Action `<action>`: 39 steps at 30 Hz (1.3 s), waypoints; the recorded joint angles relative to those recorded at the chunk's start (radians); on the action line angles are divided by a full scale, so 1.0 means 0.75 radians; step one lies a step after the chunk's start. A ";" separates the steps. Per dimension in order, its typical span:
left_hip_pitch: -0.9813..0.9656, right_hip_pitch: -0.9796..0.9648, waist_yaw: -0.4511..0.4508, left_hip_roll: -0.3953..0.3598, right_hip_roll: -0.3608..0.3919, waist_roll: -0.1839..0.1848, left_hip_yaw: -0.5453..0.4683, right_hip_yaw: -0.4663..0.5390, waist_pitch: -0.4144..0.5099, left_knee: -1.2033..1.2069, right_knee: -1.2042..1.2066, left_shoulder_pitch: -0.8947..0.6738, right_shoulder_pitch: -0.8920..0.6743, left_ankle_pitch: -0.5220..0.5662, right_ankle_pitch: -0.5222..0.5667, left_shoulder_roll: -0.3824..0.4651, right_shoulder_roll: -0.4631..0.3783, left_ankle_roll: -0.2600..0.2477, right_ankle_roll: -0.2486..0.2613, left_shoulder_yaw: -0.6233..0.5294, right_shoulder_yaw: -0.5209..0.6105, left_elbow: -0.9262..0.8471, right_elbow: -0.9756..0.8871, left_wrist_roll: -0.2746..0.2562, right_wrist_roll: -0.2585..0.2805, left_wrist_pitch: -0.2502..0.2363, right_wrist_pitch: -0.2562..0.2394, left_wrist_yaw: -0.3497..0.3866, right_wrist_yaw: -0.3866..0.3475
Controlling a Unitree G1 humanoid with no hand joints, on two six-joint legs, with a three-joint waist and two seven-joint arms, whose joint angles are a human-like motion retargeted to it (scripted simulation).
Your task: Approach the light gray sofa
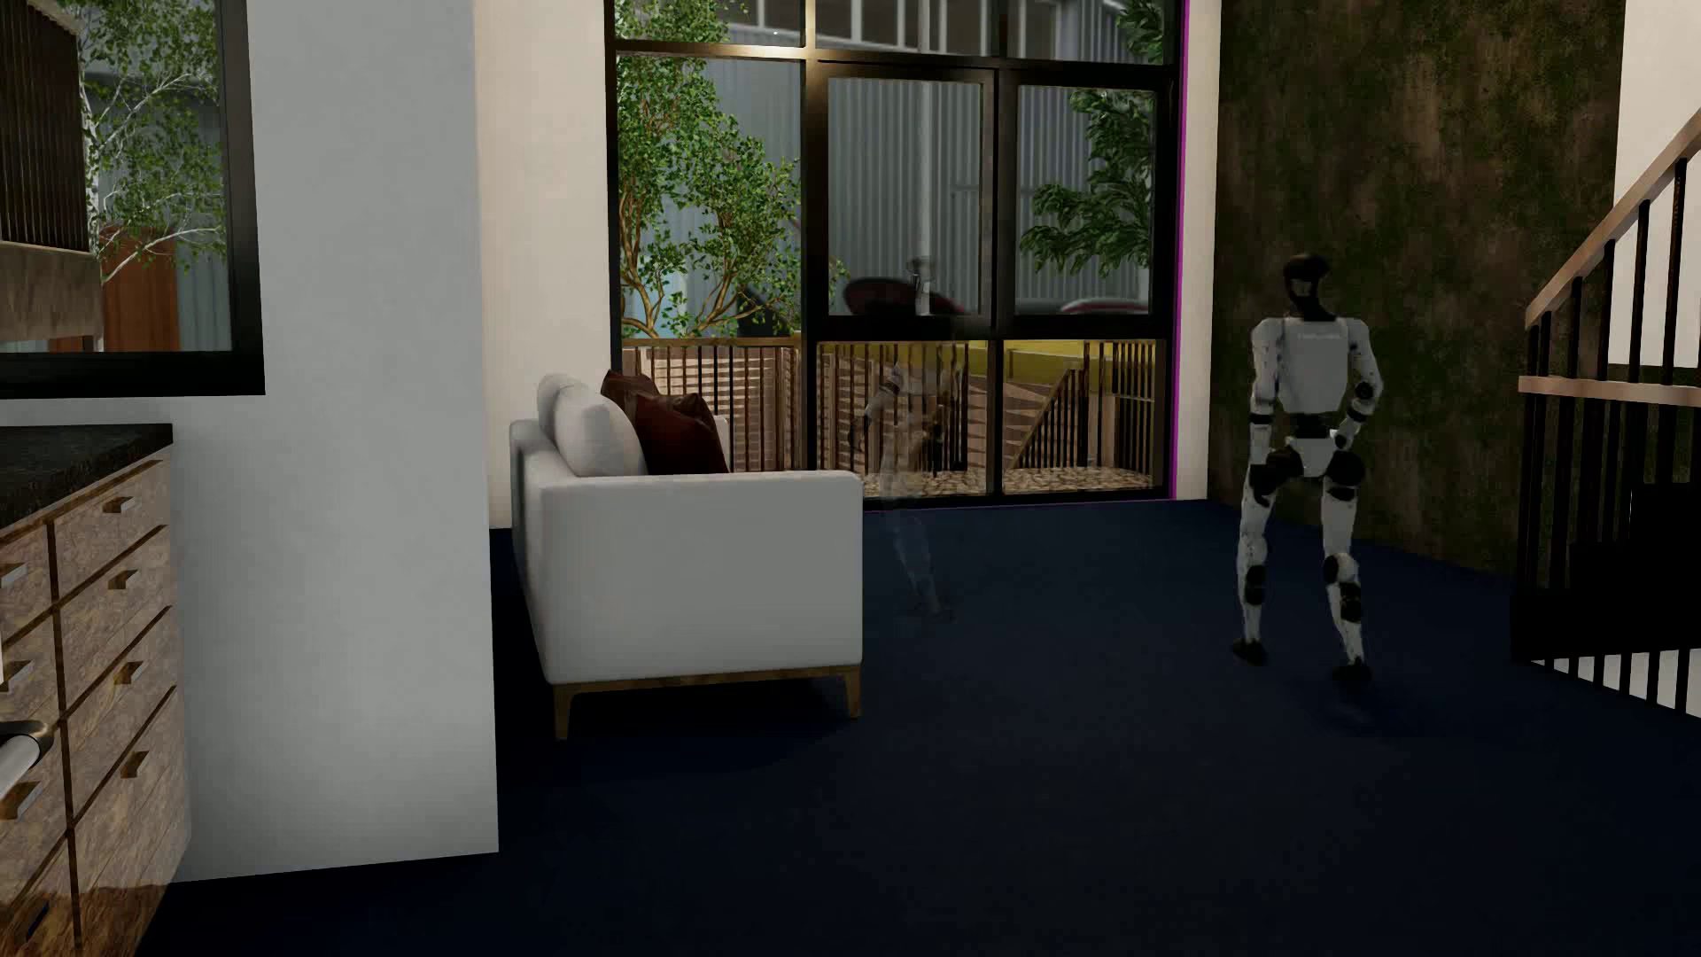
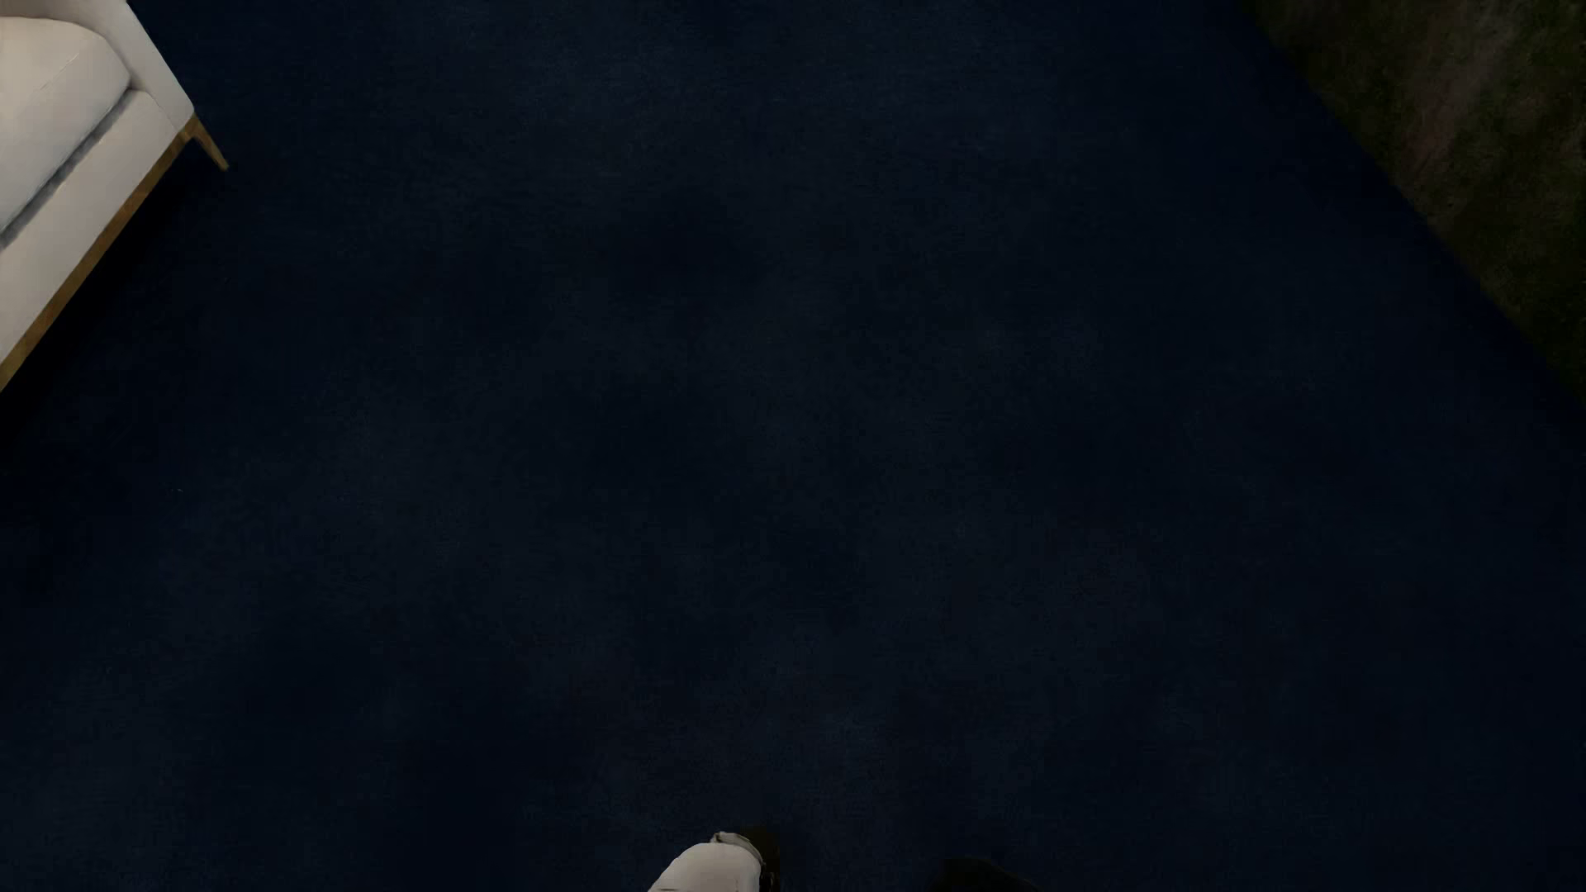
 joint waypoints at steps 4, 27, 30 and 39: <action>-0.036 0.103 0.037 0.024 -0.010 -0.001 0.000 0.000 -0.053 -0.095 -0.006 0.040 -0.011 -0.133 -0.085 -0.013 0.001 0.000 0.000 -0.043 0.011 0.150 0.021 0.000 0.000 0.000 0.000 0.000 0.000; 1.066 -0.803 -0.547 -0.097 -0.097 -0.045 0.000 0.000 -0.090 -0.191 -0.061 -0.382 0.349 -0.504 0.954 0.062 -0.025 0.000 0.000 0.215 -0.144 -0.425 0.452 0.000 0.000 0.000 0.000 0.000 0.000; 1.090 -0.823 -0.504 -0.019 -0.005 0.038 0.000 0.000 -0.122 -0.052 0.115 -0.292 0.304 -0.335 1.065 0.006 -0.036 0.000 0.000 0.082 -0.082 -0.150 0.494 0.000 0.000 0.000 0.000 0.000 0.000; 0.196 -0.259 -0.177 -0.010 0.028 0.109 0.000 0.000 -0.033 1.036 0.110 -0.029 0.038 -0.044 0.469 0.093 -0.126 0.000 0.000 -0.062 -0.298 0.067 0.181 0.000 0.000 0.000 0.000 0.000 0.000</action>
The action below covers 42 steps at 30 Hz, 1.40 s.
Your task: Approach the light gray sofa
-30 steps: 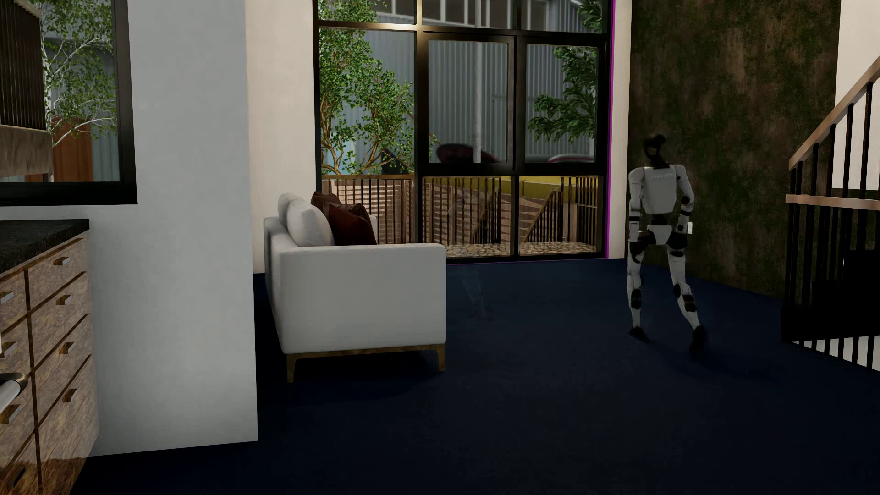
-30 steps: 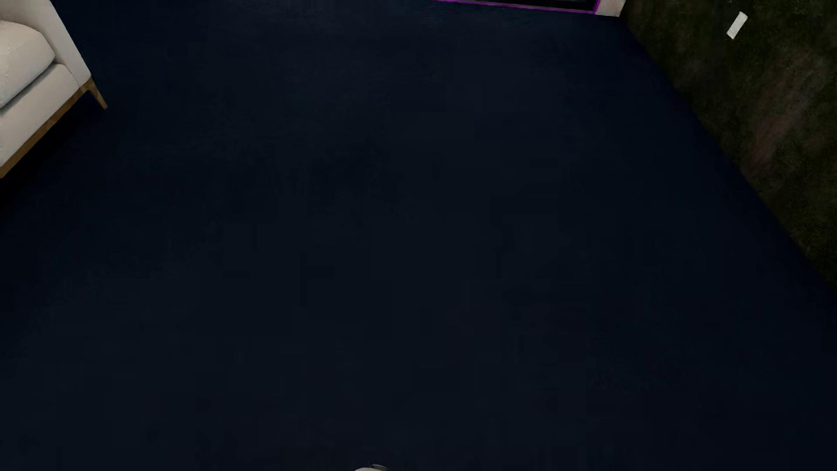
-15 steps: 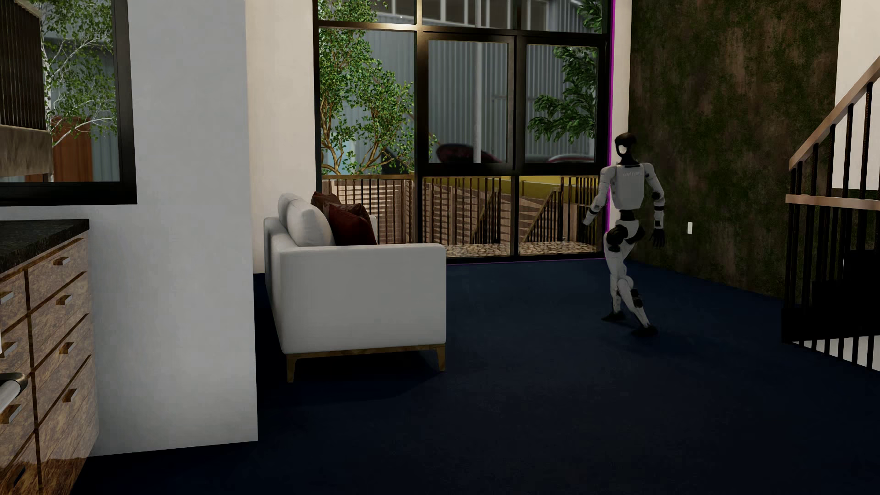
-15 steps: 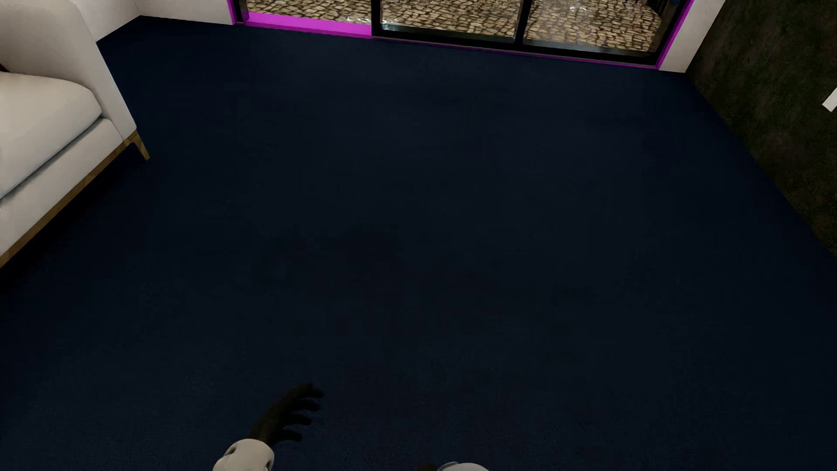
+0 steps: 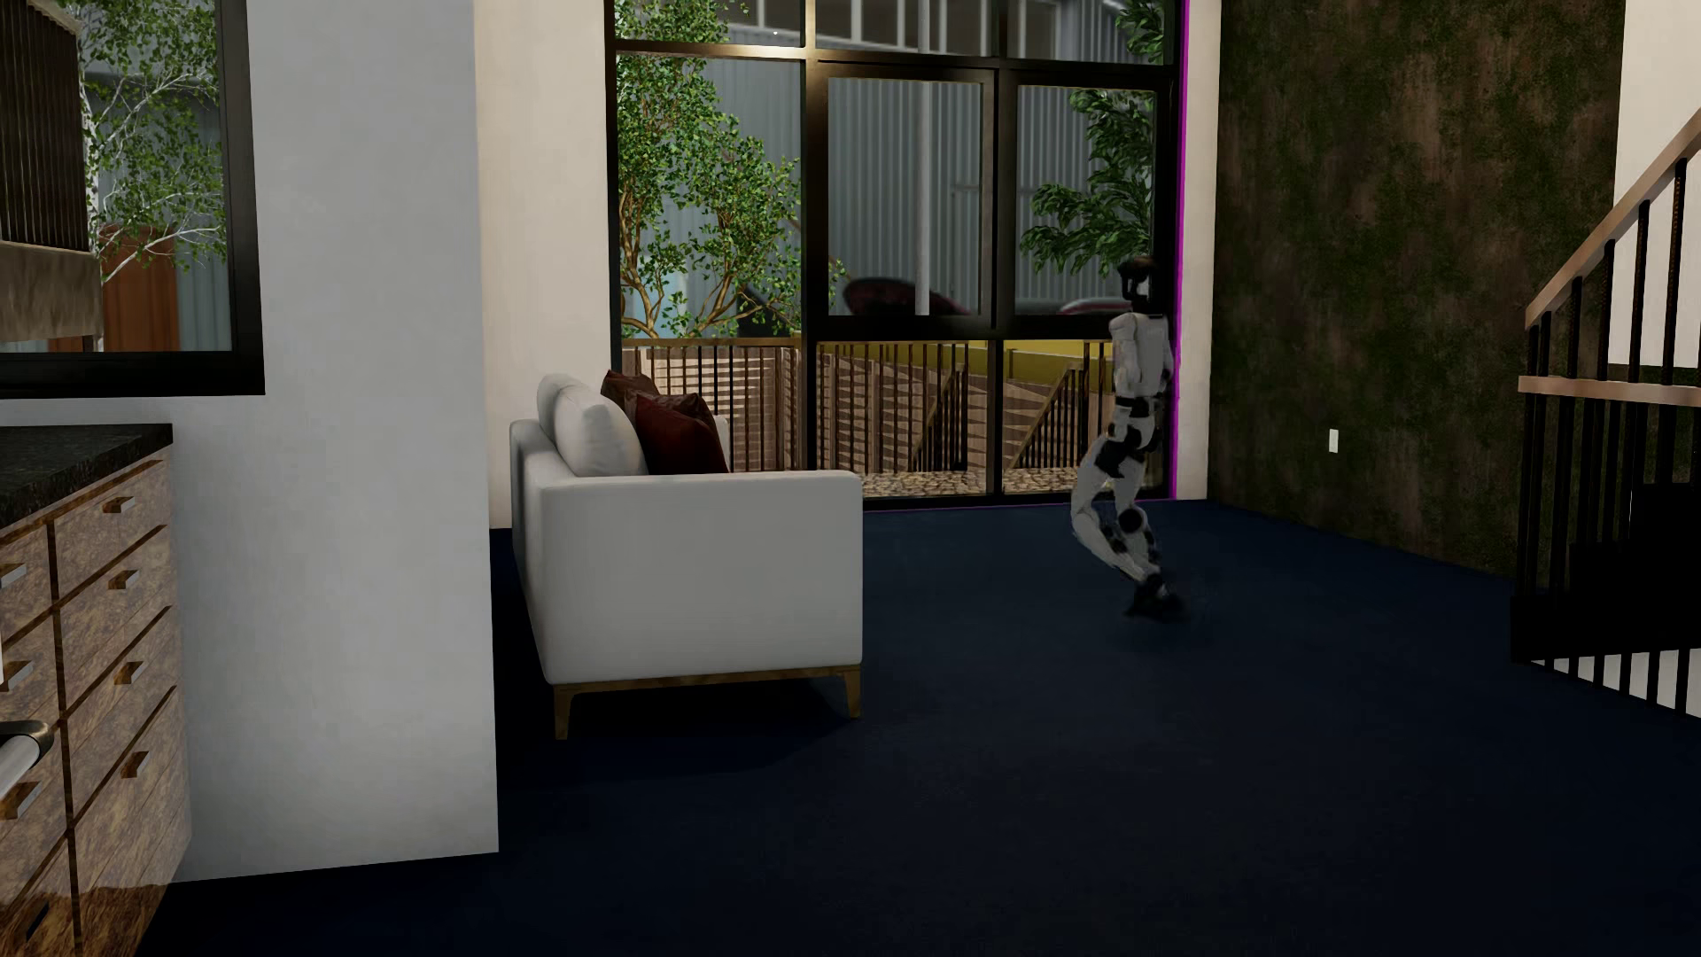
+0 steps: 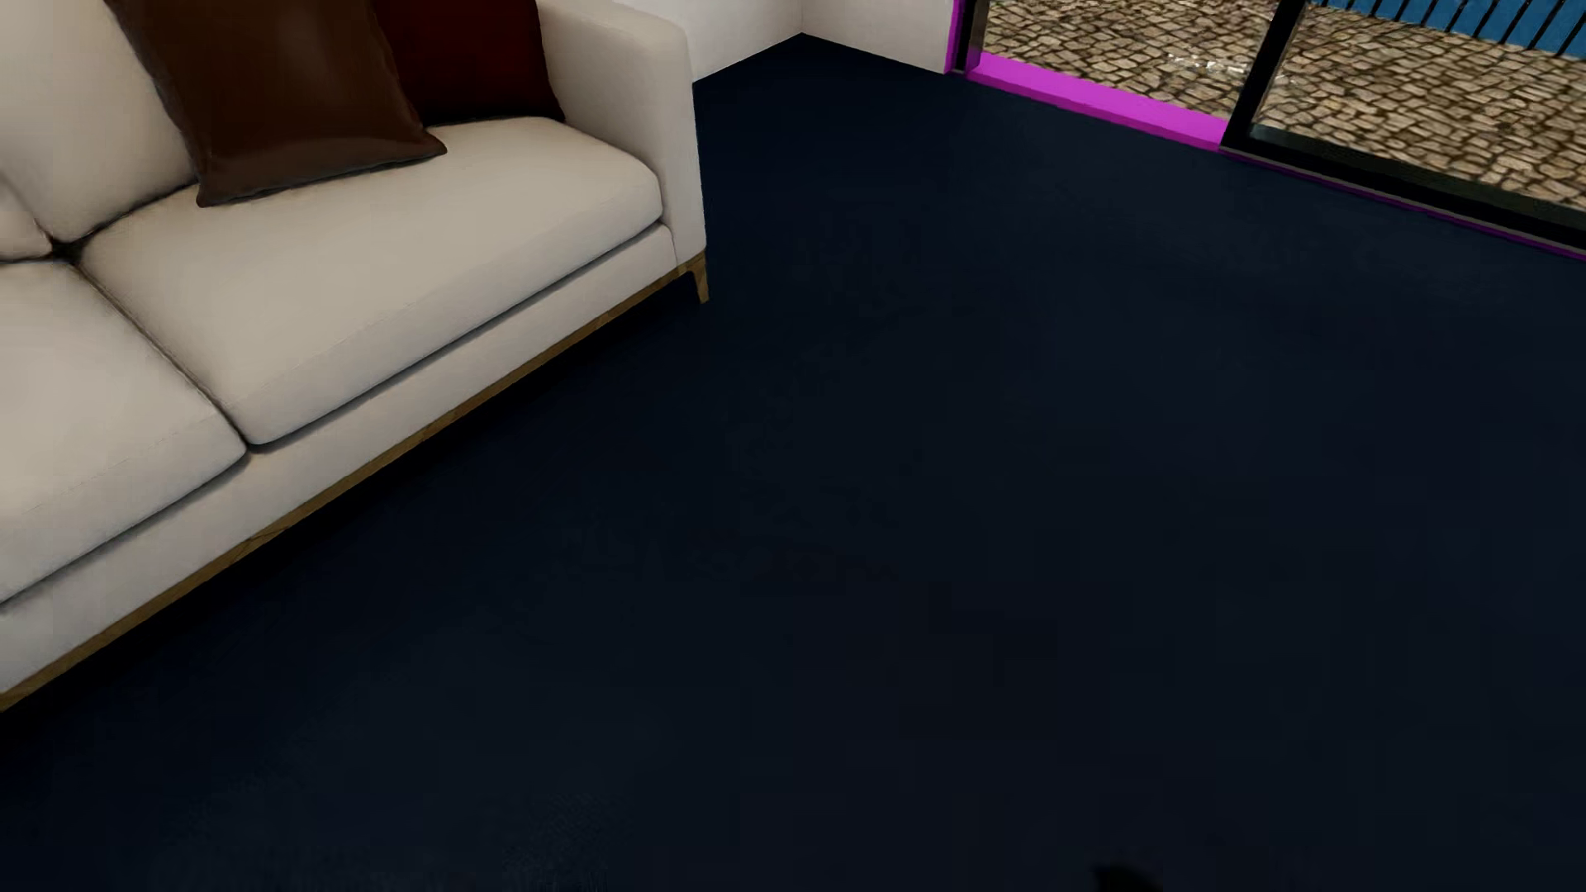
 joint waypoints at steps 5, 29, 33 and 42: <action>-0.107 0.289 0.212 -0.002 -0.023 0.001 0.000 0.000 -0.015 -1.071 -0.087 0.053 -0.161 0.070 -0.256 -0.057 -0.024 0.000 0.000 0.203 -0.271 -0.030 -0.244 0.000 0.000 0.000 0.000 0.000 0.000; 0.702 -0.377 -0.347 -0.116 -0.207 -0.268 0.000 0.000 -0.063 -1.189 -0.225 -0.290 0.384 -0.328 0.566 0.064 0.115 0.000 0.000 0.416 0.213 -0.373 0.282 0.000 0.000 0.000 0.000 0.000 0.000; 0.774 -0.384 -0.326 -0.048 -0.177 -0.269 0.000 0.000 -0.111 -1.173 -0.202 -0.187 0.330 -0.373 0.525 0.037 0.107 0.000 0.000 0.369 0.197 -0.294 0.261 0.000 0.000 0.000 0.000 0.000 0.000; 0.386 -0.134 -0.197 0.179 -0.039 -0.086 0.000 0.000 -0.069 -0.366 -0.083 -0.011 0.009 0.091 0.303 -0.057 0.012 0.000 0.000 -0.226 -0.069 0.166 0.023 0.000 0.000 0.000 0.000 0.000 0.000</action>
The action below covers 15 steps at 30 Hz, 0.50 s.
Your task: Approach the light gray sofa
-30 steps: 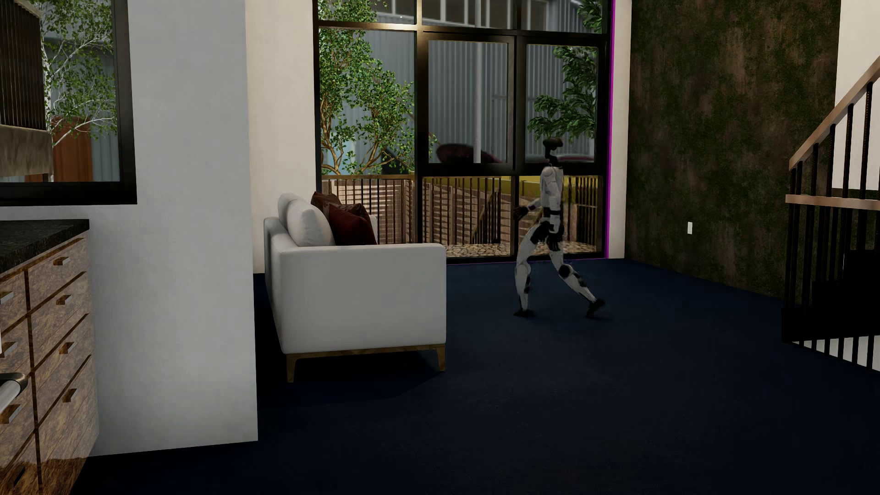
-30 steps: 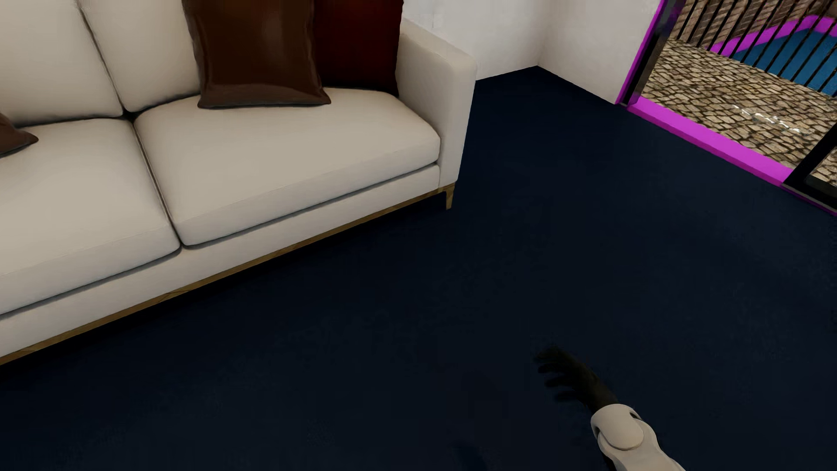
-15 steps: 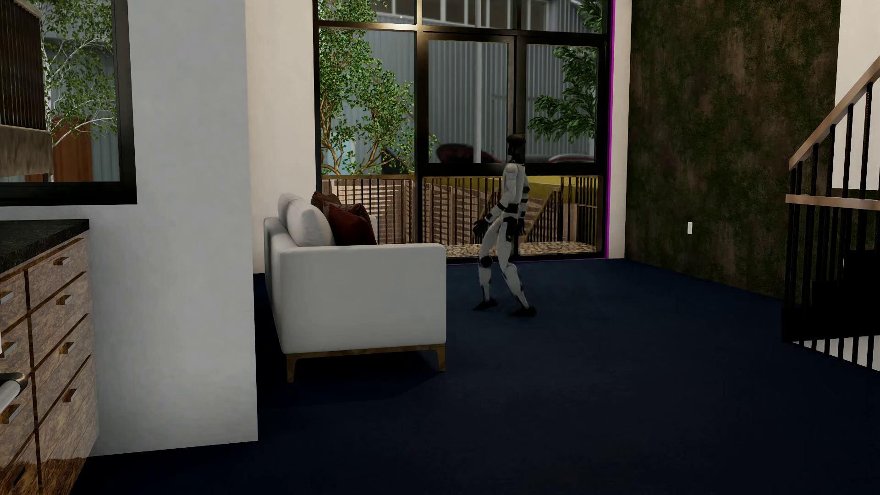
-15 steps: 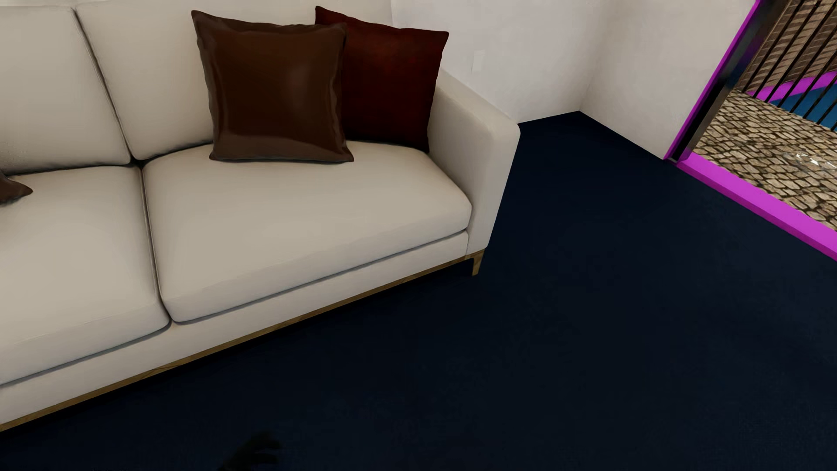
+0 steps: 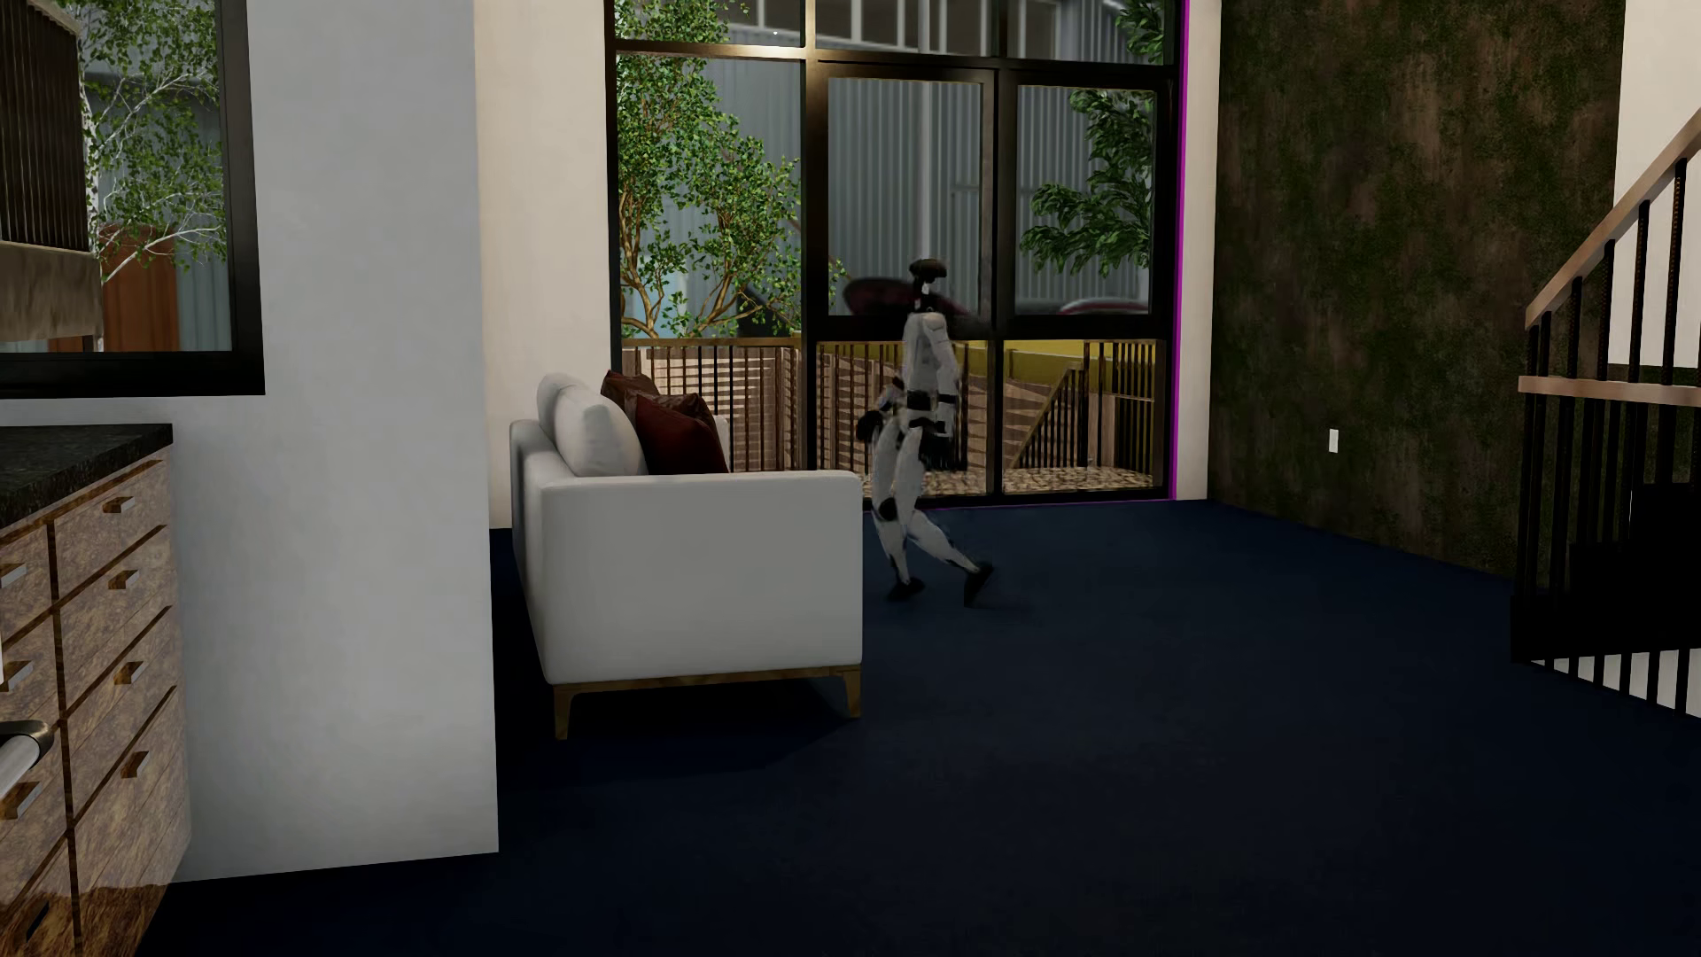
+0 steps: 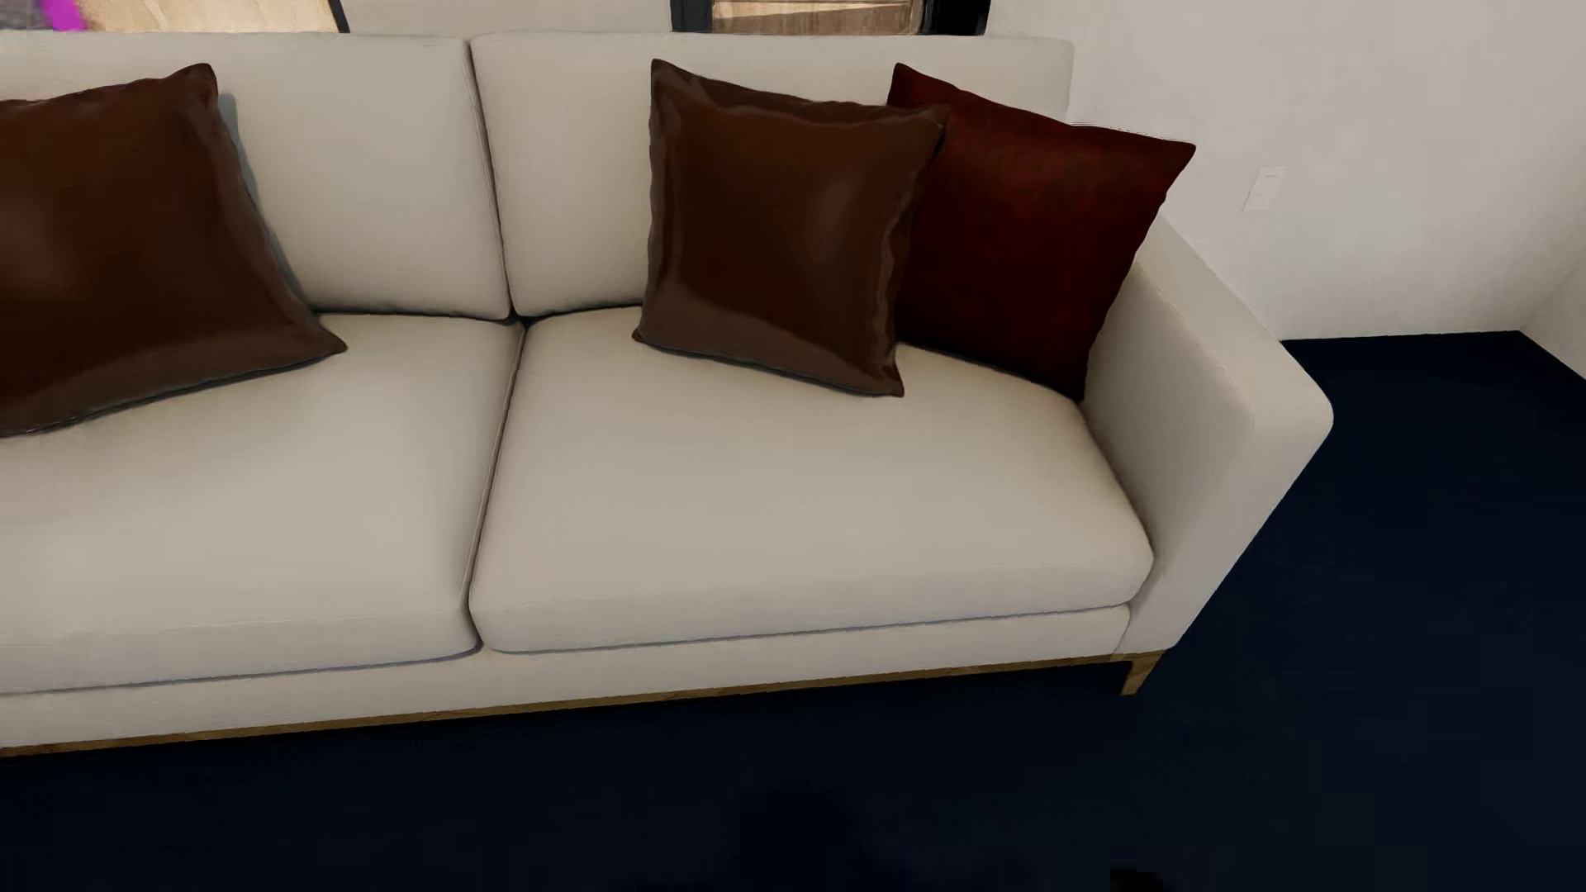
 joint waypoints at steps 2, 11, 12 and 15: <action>-0.185 0.061 0.107 -0.028 0.022 0.017 0.000 0.000 0.029 0.261 -0.025 0.000 -0.058 0.022 -0.054 -0.028 -0.022 0.000 0.000 0.152 -0.083 -0.056 -0.019 0.000 0.000 0.000 0.000 0.000 0.000; -0.231 0.095 0.325 -0.134 -0.024 -0.054 0.000 0.000 0.146 -0.472 0.051 -0.191 -0.267 -0.120 -0.193 0.001 0.010 0.000 0.000 0.224 0.153 -0.187 -0.151 0.000 0.000 0.000 0.000 0.000 0.000; -0.203 0.115 0.312 -0.132 -0.027 -0.056 0.000 0.000 0.143 -0.511 0.042 -0.201 -0.247 -0.113 -0.195 0.002 0.028 0.000 0.000 0.239 0.172 -0.150 -0.187 0.000 0.000 0.000 0.000 0.000 0.000; -0.101 0.206 0.231 -0.139 -0.029 -0.044 0.000 0.000 0.088 -0.630 -0.039 -0.197 -0.106 -0.142 -0.195 -0.019 0.079 0.000 0.000 0.313 0.169 -0.093 -0.221 0.000 0.000 0.000 0.000 0.000 0.000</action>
